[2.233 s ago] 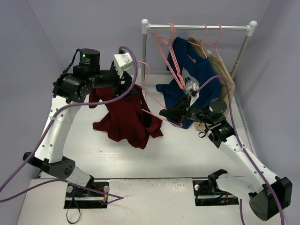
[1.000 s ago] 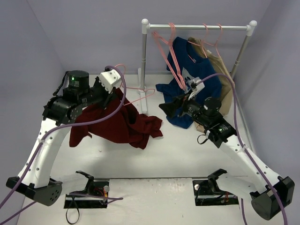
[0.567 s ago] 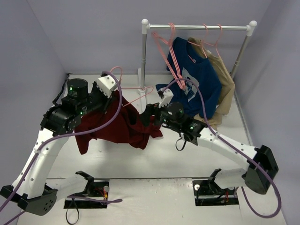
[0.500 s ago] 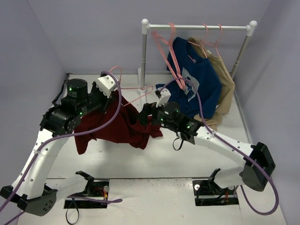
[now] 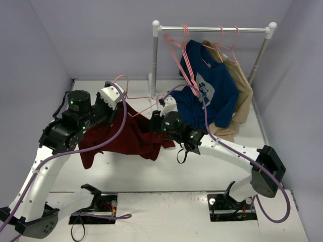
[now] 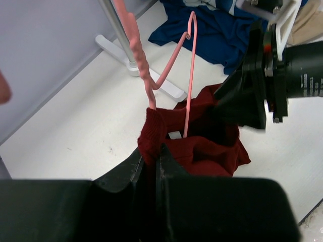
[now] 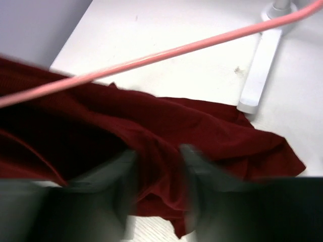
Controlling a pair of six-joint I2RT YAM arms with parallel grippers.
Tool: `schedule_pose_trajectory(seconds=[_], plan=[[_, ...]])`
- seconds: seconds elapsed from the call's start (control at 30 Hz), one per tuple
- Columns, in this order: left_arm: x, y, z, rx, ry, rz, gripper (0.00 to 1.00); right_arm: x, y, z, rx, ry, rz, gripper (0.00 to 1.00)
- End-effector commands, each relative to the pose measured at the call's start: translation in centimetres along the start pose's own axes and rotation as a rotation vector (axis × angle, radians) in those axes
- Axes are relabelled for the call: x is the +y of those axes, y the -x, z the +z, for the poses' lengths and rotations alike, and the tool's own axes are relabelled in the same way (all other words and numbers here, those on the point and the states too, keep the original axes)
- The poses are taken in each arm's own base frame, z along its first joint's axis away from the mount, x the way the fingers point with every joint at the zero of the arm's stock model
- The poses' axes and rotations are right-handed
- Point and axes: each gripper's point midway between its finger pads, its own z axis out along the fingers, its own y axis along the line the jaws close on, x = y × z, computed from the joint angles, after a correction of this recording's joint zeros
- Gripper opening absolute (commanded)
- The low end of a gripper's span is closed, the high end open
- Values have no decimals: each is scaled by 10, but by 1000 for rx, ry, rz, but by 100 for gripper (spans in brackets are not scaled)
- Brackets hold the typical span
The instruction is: Place the t-shirt on the hanger
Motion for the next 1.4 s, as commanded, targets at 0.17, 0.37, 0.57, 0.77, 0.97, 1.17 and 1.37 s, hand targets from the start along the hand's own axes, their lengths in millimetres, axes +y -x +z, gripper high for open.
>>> schedule_pose_trajectory(seconds=[0.17, 0.37, 0.57, 0.77, 0.97, 1.17, 1.37], plan=[[-1, 18, -30, -142, 34, 94, 0, -39, 44, -21, -142, -57, 20, 0], [-20, -3, -44, -129, -43, 180, 0, -73, 59, -31, -126, -61, 13, 0], [-20, -23, -47, -62, -40, 210, 0, -90, 74, -39, -100, -41, -15, 0], [-5, -23, -38, -21, 27, 177, 0, -77, 90, -44, -89, 11, -53, 0], [-6, 21, -13, -195, 11, 54, 0, -37, 121, -53, -135, 91, -93, 0], [3, 54, 1, -334, 59, -8, 0, -10, 149, -61, -177, 111, -158, 0], [-14, 82, 6, -403, -10, 14, 0, 14, 176, -70, -235, 124, -225, 0]])
